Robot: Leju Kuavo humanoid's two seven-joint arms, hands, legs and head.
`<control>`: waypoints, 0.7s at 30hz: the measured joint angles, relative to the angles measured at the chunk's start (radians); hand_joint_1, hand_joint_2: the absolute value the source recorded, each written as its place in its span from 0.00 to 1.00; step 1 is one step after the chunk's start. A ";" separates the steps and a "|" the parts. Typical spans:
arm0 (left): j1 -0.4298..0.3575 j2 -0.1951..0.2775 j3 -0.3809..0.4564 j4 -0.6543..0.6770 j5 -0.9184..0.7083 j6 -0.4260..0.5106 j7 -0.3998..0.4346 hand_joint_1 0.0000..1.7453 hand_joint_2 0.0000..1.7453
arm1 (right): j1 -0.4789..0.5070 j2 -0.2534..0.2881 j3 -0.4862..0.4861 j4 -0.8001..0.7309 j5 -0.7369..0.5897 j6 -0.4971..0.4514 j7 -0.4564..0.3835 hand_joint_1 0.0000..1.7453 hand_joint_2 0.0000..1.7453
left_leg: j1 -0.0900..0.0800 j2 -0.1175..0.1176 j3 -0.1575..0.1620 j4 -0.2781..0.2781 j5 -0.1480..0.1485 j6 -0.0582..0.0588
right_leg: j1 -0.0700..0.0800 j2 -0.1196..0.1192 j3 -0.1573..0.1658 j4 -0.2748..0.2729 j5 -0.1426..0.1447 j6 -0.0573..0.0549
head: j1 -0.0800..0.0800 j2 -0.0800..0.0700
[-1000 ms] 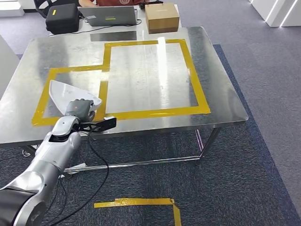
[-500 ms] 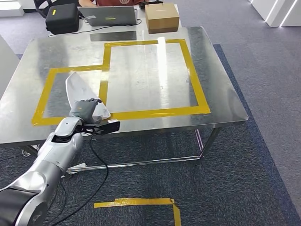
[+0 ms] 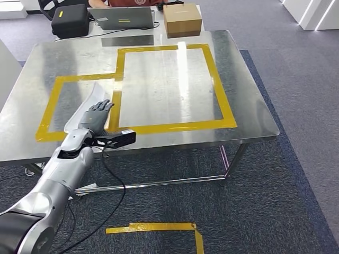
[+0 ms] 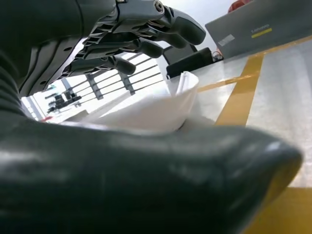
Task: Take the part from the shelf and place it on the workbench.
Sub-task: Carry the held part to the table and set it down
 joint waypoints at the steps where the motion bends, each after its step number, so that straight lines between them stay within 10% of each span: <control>1: 0.000 0.004 0.003 -0.008 0.008 0.000 -0.002 0.00 0.00 | 0.000 -0.001 0.000 0.000 0.001 0.000 0.001 0.00 0.00 | 0.000 0.000 0.000 0.000 0.000 0.000 | 0.000 0.000 0.000 0.000 0.000 0.000 | 0.000 0.000; 21: 0.005 0.094 0.202 -0.320 0.314 -0.019 -0.014 0.00 0.00 | 0.001 -0.012 0.000 -0.001 0.007 -0.002 0.010 0.00 0.00 | 0.000 0.001 0.000 0.000 0.001 0.001 | 0.000 0.000 0.000 0.000 0.000 0.000 | 0.000 0.000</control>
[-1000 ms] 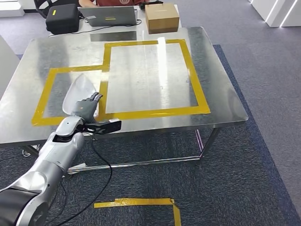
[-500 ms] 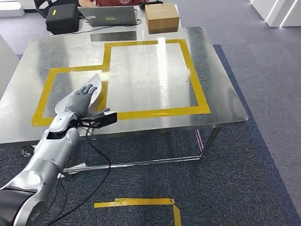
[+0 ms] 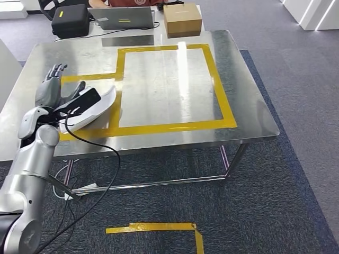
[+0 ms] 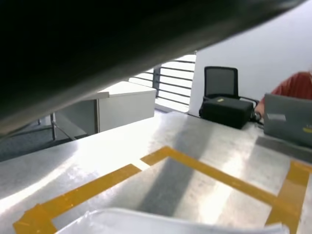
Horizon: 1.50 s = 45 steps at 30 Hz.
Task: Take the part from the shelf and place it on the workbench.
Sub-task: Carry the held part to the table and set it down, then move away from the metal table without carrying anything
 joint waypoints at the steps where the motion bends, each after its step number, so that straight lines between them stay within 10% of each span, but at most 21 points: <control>1: 0.004 0.007 0.013 -0.014 0.006 0.001 0.000 0.00 0.00 | 0.000 -0.002 0.000 0.000 0.003 0.000 0.002 0.00 0.00 | 0.000 0.000 0.000 0.000 0.000 0.000 | 0.000 0.000 0.000 0.000 0.000 0.000 | 0.000 0.000; 20: 0.112 0.112 0.106 -0.104 -0.024 0.015 -0.015 0.00 0.00 | 0.001 -0.017 0.011 0.000 0.059 -0.016 0.043 0.00 0.00 | -0.005 0.000 0.000 0.002 -0.001 0.002 | -0.004 0.000 0.000 -0.001 0.001 0.002 | 0.000 0.000; 28: 0.174 0.139 0.118 -0.140 -0.051 0.000 -0.016 0.00 0.00 | 0.000 -0.018 0.011 0.000 0.058 -0.016 0.042 0.00 0.00 | -0.003 0.000 0.003 -0.007 0.003 0.020 | -0.008 -0.001 -0.005 0.004 -0.007 0.018 | 0.000 0.000; 34: 0.222 0.146 0.121 -0.146 -0.066 -0.002 -0.009 0.00 0.00 | 0.001 -0.023 0.011 0.000 0.059 -0.017 0.043 0.00 0.00 | 0.007 -0.016 0.007 -0.017 0.009 0.024 | -0.013 -0.003 -0.133 0.280 -0.132 0.032 | 0.004 0.000; 38: 0.258 0.151 0.129 -0.146 -0.094 0.002 -0.003 0.00 0.00 | 0.002 -0.026 0.011 0.000 0.060 -0.017 0.041 0.00 0.00 | 0.015 -0.053 0.005 -0.010 0.007 0.004 | -0.025 0.045 -0.021 0.062 -0.023 0.036 | 0.005 0.000; 40: 0.270 0.158 0.135 -0.146 -0.110 0.006 0.000 0.00 0.00 | 0.005 -0.026 0.011 0.000 0.060 -0.017 0.040 0.00 0.00 | 0.017 -0.075 -0.003 -0.007 0.011 -0.012 | -0.027 0.070 0.012 0.005 -0.015 0.028 | 0.004 0.000; 42: 0.285 0.167 0.145 -0.146 -0.119 0.011 0.002 0.00 0.00 | 0.008 -0.026 0.011 0.000 0.060 -0.018 0.040 0.00 0.00 | 0.021 -0.094 -0.009 -0.008 0.016 -0.025 | -0.024 0.051 0.016 0.004 -0.015 0.012 | 0.003 0.000; 45: 0.306 0.182 0.165 -0.145 -0.128 0.019 0.003 0.00 0.00 | 0.008 -0.027 0.011 0.000 0.061 -0.018 0.040 0.00 0.00 | 0.021 -0.051 -0.042 0.059 -0.028 -0.036 | -0.023 0.017 0.020 0.000 -0.012 -0.009 | -0.002 0.000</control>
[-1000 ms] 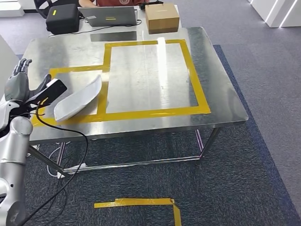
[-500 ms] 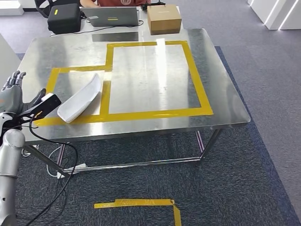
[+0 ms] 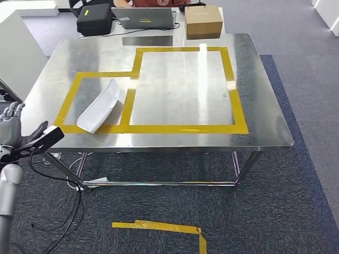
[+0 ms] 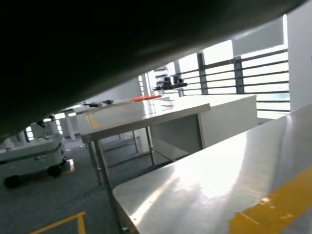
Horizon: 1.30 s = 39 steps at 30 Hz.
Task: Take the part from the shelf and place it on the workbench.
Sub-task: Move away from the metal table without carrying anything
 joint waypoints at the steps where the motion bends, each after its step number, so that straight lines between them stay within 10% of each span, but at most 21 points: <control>1: 0.004 0.002 0.006 0.000 -0.001 0.001 0.000 0.00 0.00 | 0.001 0.000 0.000 0.000 0.002 0.000 0.001 0.00 0.00 | -0.002 0.024 -0.029 0.062 -0.032 -0.003 | 0.003 -0.013 0.000 0.000 -0.001 -0.005 | -0.002 0.000; 3: 0.016 0.002 0.015 0.002 -0.001 0.002 0.000 0.00 0.00 | 0.004 0.000 0.000 0.000 0.006 0.000 0.004 0.00 0.00 | -0.002 0.045 -0.090 0.189 -0.083 -0.005 | 0.008 -0.041 0.000 0.000 -0.004 -0.010 | -0.003 0.000; 5: 0.031 0.003 0.027 0.008 -0.004 0.003 0.003 0.00 0.00 | 0.005 0.000 0.000 0.000 0.009 -0.002 0.007 0.00 0.00 | -0.002 0.052 -0.097 0.207 -0.069 -0.002 | 0.012 -0.065 0.002 0.000 -0.006 -0.013 | -0.004 0.000; 8: 0.038 0.005 0.045 0.015 -0.010 0.010 0.005 0.00 0.00 | 0.004 0.000 0.000 0.000 0.012 -0.004 0.009 0.00 0.00 | -0.014 0.110 0.002 0.026 0.016 0.014 | 0.021 -0.101 0.010 0.001 -0.014 -0.011 | -0.004 0.000; 11: 0.045 0.005 0.058 0.020 -0.006 0.019 0.005 0.00 0.00 | 0.004 0.000 0.000 0.000 0.013 -0.008 0.009 0.00 0.00 | -0.029 0.147 0.039 -0.054 0.024 0.028 | 0.032 -0.137 0.016 0.001 -0.024 0.001 | -0.002 0.000; 14: 0.066 0.005 0.079 0.029 0.004 0.029 0.002 0.00 0.00 | 0.002 0.000 0.000 0.000 0.014 -0.011 0.008 0.00 0.00 | -0.022 0.109 0.038 -0.061 0.030 0.040 | 0.029 -0.121 0.013 0.018 -0.046 0.015 | 0.000 0.000; 17: 0.085 -0.002 0.099 0.043 0.017 0.048 -0.005 0.00 0.00 | 0.005 0.000 0.000 0.000 0.014 -0.015 0.007 0.00 0.00 | -0.015 0.071 0.037 -0.064 0.034 0.051 | 0.023 -0.038 -0.068 0.183 -0.131 0.025 | 0.004 0.000; 19: 0.104 -0.007 0.109 0.056 0.022 0.055 -0.011 0.00 0.00 | 0.009 0.000 0.000 0.000 0.014 -0.014 0.007 0.00 0.00 | -0.015 0.042 0.036 -0.063 0.034 0.052 | 0.023 -0.027 -0.127 0.285 -0.157 0.027 | 0.004 0.000; 24: 0.140 -0.011 0.154 0.095 0.032 0.082 -0.021 0.00 0.00 | 0.010 -0.001 0.000 0.002 0.018 -0.013 0.006 0.00 0.00 | -0.015 -0.030 0.037 -0.061 0.034 0.043 | 0.016 0.042 -0.032 0.049 -0.009 0.013 | 0.004 0.000; 28: 0.166 -0.007 0.189 0.128 0.032 0.101 -0.029 0.00 0.00 | 0.011 0.000 0.000 0.004 0.021 -0.013 0.005 0.00 0.00 | -0.006 -0.073 0.028 -0.062 0.041 0.016 | 0.017 0.037 -0.002 0.002 -0.003 -0.003 | 0.004 0.000; 35: 0.231 -0.031 0.248 0.200 0.059 0.108 -0.035 0.00 0.00 | 0.014 -0.001 -0.002 0.009 0.021 -0.011 0.002 0.00 0.00 | -0.002 0.052 -0.099 0.204 -0.080 -0.015 | 0.017 -0.058 0.010 -0.011 -0.004 -0.026 | -0.009 0.000; 39: 0.267 -0.055 0.280 0.229 0.075 0.112 -0.047 0.00 0.00 | 0.014 -0.001 -0.003 0.010 0.017 -0.008 0.001 0.00 0.00 | -0.007 0.117 0.024 -0.015 0.020 -0.005 | 0.024 -0.108 0.020 -0.010 -0.016 -0.013 | -0.008 0.000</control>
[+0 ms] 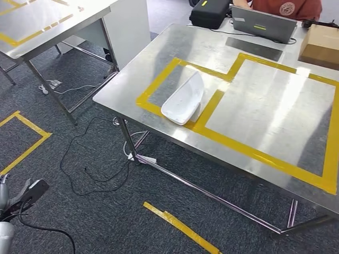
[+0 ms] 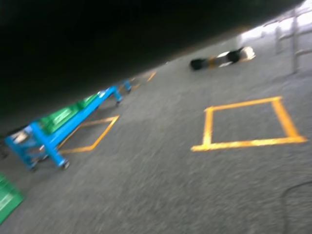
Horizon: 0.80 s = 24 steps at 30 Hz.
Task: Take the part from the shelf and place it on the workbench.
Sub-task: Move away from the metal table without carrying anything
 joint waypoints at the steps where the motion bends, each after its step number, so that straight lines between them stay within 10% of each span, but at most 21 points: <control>1: 0.001 -0.004 0.004 0.003 0.001 0.000 -0.001 0.00 0.00 | 0.000 0.000 0.000 0.000 0.000 0.000 0.000 0.00 0.00 | -0.004 0.015 0.020 -0.036 0.007 0.006 | 0.003 -0.013 0.004 0.000 -0.004 0.006 | 0.002 0.000; 4: 0.009 -0.009 0.016 0.013 0.003 0.000 -0.002 0.00 0.00 | -0.003 0.000 -0.002 0.002 0.000 0.001 -0.001 0.00 0.00 | -0.008 -0.009 0.027 -0.054 0.007 0.026 | 0.005 -0.043 0.015 -0.003 -0.015 0.022 | 0.006 0.000; 8: 0.013 -0.019 0.029 0.022 0.018 -0.009 -0.004 0.00 0.00 | -0.003 0.000 -0.005 0.006 -0.002 0.001 -0.003 0.00 0.00 | -0.001 -0.057 0.030 -0.063 0.014 0.048 | -0.003 0.057 -0.050 0.147 -0.105 0.037 | 0.015 0.000; 11: 0.035 -0.053 0.053 0.043 0.060 -0.027 -0.024 0.00 0.00 | 0.001 0.000 -0.008 0.009 -0.004 0.001 -0.012 0.00 0.00 | -0.003 -0.096 0.029 -0.063 0.014 0.051 | -0.003 0.083 -0.130 0.290 -0.146 0.037 | 0.016 0.000; 15: 0.077 -0.122 0.119 0.099 0.101 -0.027 -0.081 0.00 0.00 | 0.004 0.001 -0.020 0.019 -0.005 -0.001 -0.023 0.00 0.00 | -0.004 -0.151 0.030 -0.059 0.011 0.044 | -0.012 0.135 -0.042 0.072 -0.018 0.033 | 0.016 0.000; 19: 0.114 -0.181 0.184 0.193 0.087 -0.012 -0.132 0.00 0.00 | 0.008 0.006 -0.032 0.024 0.000 -0.003 -0.031 0.00 0.00 | -0.002 -0.194 0.025 -0.059 0.015 0.023 | -0.014 0.144 0.002 0.004 -0.003 0.020 | 0.016 0.000; 24: 0.127 -0.218 0.239 0.270 0.080 -0.004 -0.147 0.00 0.00 | 0.012 0.010 -0.042 0.031 0.003 -0.005 -0.034 0.00 0.00 | -0.004 -0.082 -0.067 0.131 -0.092 0.004 | -0.011 0.072 0.013 -0.004 -0.002 -0.003 | 0.007 0.000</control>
